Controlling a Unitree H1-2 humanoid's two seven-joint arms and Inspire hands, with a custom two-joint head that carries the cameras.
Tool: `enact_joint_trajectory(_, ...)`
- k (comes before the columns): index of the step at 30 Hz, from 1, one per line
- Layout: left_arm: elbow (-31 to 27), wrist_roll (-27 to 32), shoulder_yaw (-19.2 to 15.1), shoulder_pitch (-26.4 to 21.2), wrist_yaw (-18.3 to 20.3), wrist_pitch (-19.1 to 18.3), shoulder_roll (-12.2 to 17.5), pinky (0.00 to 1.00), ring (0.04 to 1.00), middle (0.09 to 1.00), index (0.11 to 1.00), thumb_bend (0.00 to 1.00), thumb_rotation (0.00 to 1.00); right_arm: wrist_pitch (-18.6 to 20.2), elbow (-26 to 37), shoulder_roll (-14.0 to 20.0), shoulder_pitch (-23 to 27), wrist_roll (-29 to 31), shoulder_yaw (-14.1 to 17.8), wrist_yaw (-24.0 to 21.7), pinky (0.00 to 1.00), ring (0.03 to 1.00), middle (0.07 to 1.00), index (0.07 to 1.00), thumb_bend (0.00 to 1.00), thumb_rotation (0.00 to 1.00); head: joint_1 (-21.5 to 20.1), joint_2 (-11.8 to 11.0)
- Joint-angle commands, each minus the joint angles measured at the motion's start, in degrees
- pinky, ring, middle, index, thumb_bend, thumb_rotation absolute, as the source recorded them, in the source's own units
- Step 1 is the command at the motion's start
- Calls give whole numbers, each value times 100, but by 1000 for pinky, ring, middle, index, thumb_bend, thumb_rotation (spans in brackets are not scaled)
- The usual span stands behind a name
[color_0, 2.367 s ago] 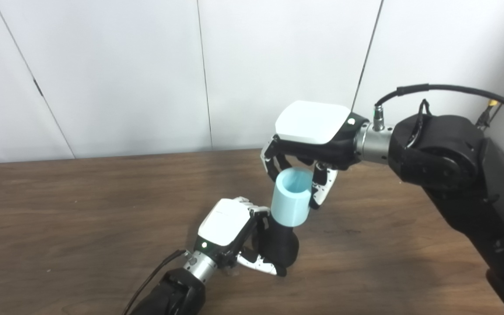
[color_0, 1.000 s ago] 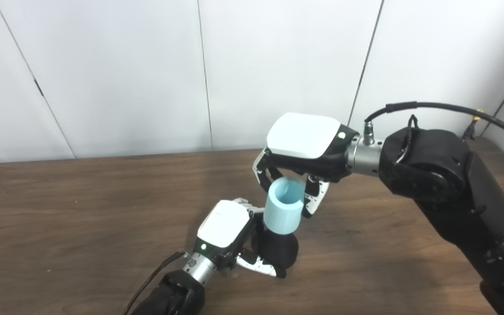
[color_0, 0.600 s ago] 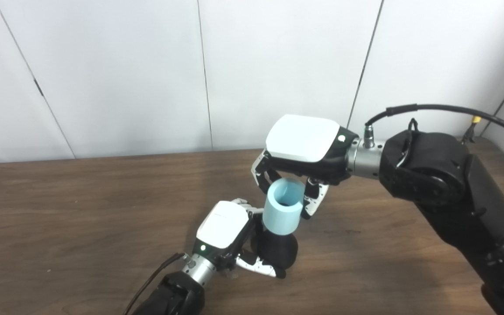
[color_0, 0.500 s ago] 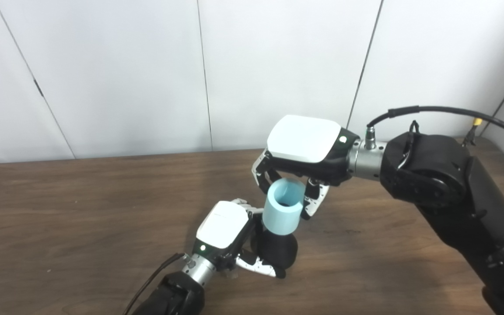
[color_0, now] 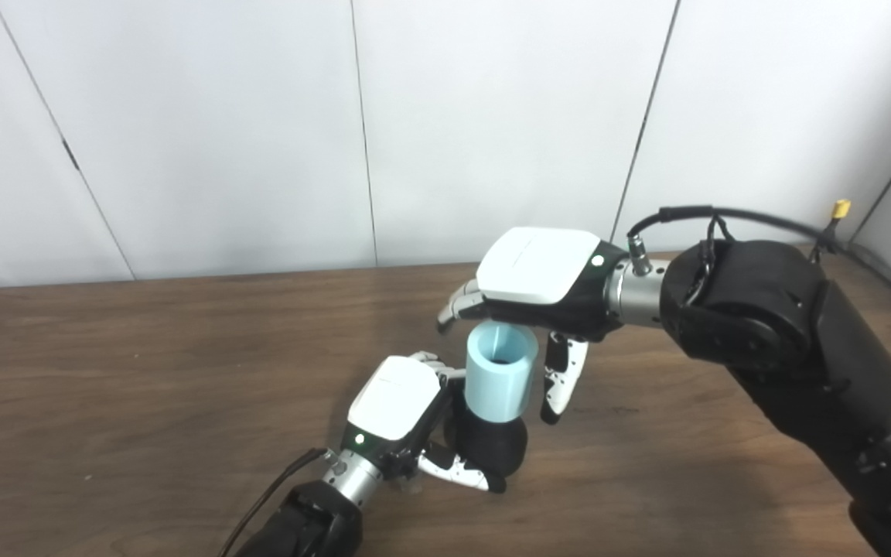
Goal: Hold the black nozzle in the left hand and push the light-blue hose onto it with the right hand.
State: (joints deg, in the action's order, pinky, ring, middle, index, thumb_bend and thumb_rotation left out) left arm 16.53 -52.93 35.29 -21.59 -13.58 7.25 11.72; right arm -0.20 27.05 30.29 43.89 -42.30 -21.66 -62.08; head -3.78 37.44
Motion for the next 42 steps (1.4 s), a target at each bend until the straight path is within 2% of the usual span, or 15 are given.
enact_joint_trajectory(1,576,-189,260,846,590,-288,350,748,540,456,511,523,0,162,205,26,254,-42,158,21,437,693,925,952,1000,329,-5,11)
enact_joint_trajectory(5,582,-175,248,853,569,-284,343,746,539,453,513,523,0,117,177,25,210,-11,190,120,461,761,959,978,1000,346,-5,13)
enact_joint_trajectory(11,578,-181,262,840,643,-313,346,748,545,458,509,524,0,227,194,13,210,-10,197,52,468,781,982,992,1000,361,-16,7)
enact_joint_trajectory(14,658,-186,275,820,599,-284,332,741,543,458,509,524,0,469,197,-8,201,-10,258,-2,501,844,999,1000,1000,395,-14,3)
enact_joint_trajectory(16,696,-194,281,811,576,-282,321,744,544,459,508,524,0,762,158,-53,166,187,440,57,576,890,1000,1000,1000,488,-1,-1)
enact_joint_trajectory(18,697,-215,287,808,586,-316,313,746,544,459,507,524,0,885,164,-118,42,382,717,367,748,941,1000,1000,1000,587,3,-5)
enact_joint_trajectory(19,671,-208,281,812,605,-332,310,746,544,458,508,524,0,871,205,-180,-61,436,878,606,793,949,1000,993,1000,617,3,-11)
enact_joint_trajectory(20,651,-195,272,818,609,-338,307,743,544,457,509,524,0,803,252,-257,-194,496,1047,910,810,950,991,977,994,631,3,-11)
enact_joint_trajectory(22,650,-202,275,811,619,-347,309,732,542,455,508,524,0,655,358,-402,-463,635,1335,1442,796,935,982,957,910,668,-10,-14)
enact_joint_trajectory(25,744,-194,288,769,727,-401,303,735,552,456,508,524,0,571,597,-495,-825,745,1544,1845,752,908,985,958,854,669,-22,-31)
enact_joint_trajectory(27,785,-157,265,755,772,-445,283,741,562,452,510,524,0,478,778,-477,-1076,767,1578,2011,722,873,960,941,847,609,-20,-36)
enact_joint_trajectory(30,839,-112,229,761,681,-399,269,733,562,451,511,523,0,392,1022,-444,-1406,715,1532,2121,754,889,949,939,819,608,-27,-48)
enact_joint_trajectory(34,831,-98,217,765,718,-408,272,735,564,457,507,524,0,405,1205,-440,-1729,558,1480,2136,855,958,971,962,813,654,-29,-52)
enact_joint_trajectory(38,813,-115,225,755,741,-423,274,741,568,465,501,525,0,191,1257,-408,-2071,380,1418,2217,881,996,977,971,819,717,-37,-52)
enact_joint_trajectory(42,816,-128,238,734,782,-435,275,748,564,469,498,525,0,62,1308,-415,-2451,133,1304,2227,916,1000,993,976,845,684,-25,-61)
